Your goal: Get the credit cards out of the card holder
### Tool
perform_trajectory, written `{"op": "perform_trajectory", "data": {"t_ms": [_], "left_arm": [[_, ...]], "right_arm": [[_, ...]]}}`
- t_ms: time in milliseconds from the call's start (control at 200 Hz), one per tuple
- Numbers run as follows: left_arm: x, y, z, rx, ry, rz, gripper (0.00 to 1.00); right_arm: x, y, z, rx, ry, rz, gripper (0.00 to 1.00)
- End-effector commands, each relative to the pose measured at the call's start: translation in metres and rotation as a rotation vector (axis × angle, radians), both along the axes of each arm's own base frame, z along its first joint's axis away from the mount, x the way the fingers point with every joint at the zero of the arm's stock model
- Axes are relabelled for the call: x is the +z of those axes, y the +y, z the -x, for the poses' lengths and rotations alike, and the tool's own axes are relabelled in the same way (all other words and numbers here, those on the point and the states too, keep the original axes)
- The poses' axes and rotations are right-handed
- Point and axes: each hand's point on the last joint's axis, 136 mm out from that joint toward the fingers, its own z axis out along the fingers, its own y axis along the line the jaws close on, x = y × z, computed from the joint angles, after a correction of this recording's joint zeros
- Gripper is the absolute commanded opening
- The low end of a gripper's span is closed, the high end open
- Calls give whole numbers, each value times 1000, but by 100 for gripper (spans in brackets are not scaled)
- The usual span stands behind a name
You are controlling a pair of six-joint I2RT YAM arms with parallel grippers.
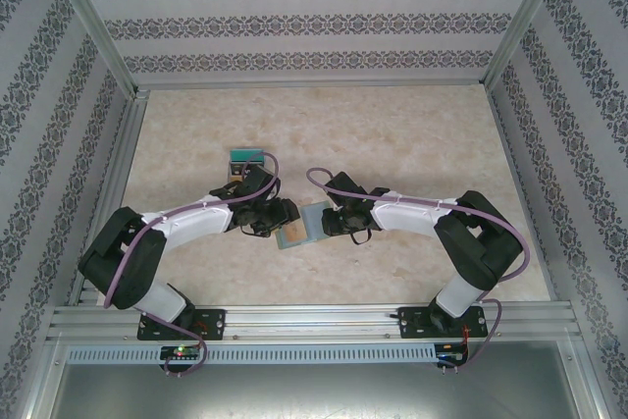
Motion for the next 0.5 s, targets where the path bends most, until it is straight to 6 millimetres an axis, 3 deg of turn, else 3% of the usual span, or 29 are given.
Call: {"op": "perform_trajectory", "data": {"t_ms": [0,495], "left_arm": [[5,-9,-2,-39,-19,0,55],[-17,-11,3,-53,59,-24,55]], "right_arm": [[-17,0,6,1,37,30,25],[-17,-1,6,-1,36,34,25]]}}
